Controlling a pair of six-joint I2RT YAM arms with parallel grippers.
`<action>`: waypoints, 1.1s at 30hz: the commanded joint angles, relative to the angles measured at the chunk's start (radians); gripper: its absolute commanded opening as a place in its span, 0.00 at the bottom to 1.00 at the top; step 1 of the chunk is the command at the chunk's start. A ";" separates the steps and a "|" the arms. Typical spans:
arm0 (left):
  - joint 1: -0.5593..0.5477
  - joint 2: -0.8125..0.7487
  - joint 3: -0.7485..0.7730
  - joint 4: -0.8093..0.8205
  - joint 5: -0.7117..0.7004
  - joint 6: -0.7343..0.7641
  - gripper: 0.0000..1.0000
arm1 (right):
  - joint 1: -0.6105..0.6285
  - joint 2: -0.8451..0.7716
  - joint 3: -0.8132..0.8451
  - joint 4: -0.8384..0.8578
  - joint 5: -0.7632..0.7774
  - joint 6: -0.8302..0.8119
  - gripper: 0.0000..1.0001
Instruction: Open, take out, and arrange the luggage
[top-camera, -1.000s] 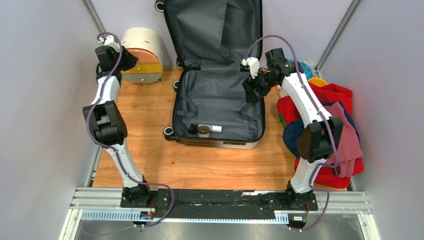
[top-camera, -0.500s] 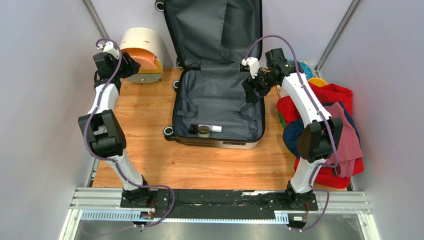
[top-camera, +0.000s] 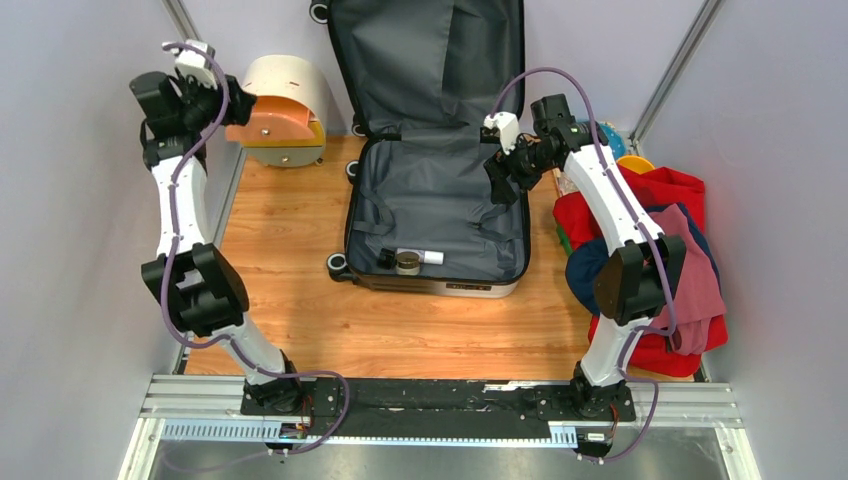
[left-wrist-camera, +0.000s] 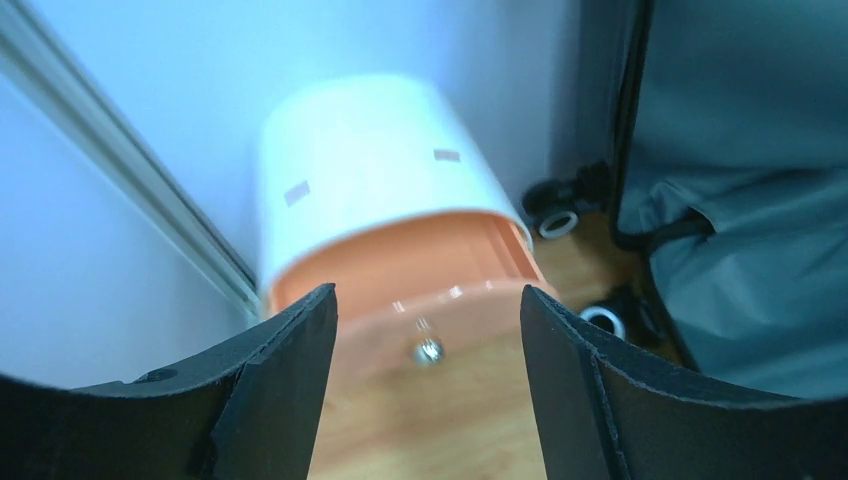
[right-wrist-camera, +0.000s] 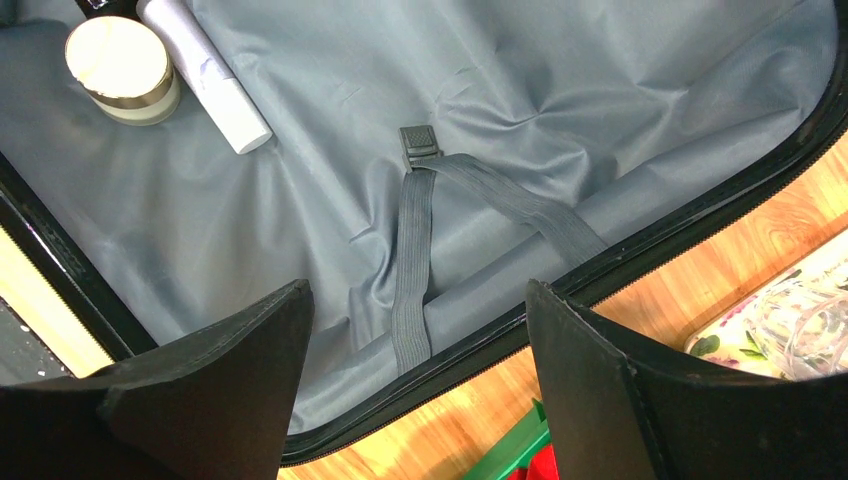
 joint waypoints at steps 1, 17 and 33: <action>0.003 0.064 0.163 -0.022 0.133 0.319 0.75 | 0.001 0.006 0.048 0.024 -0.004 0.021 0.82; 0.003 0.337 0.415 -0.095 0.144 0.785 0.76 | 0.000 -0.039 0.002 0.024 0.016 0.006 0.82; -0.031 0.458 0.436 -0.101 0.103 1.106 0.73 | -0.002 -0.028 0.002 0.023 0.009 0.012 0.82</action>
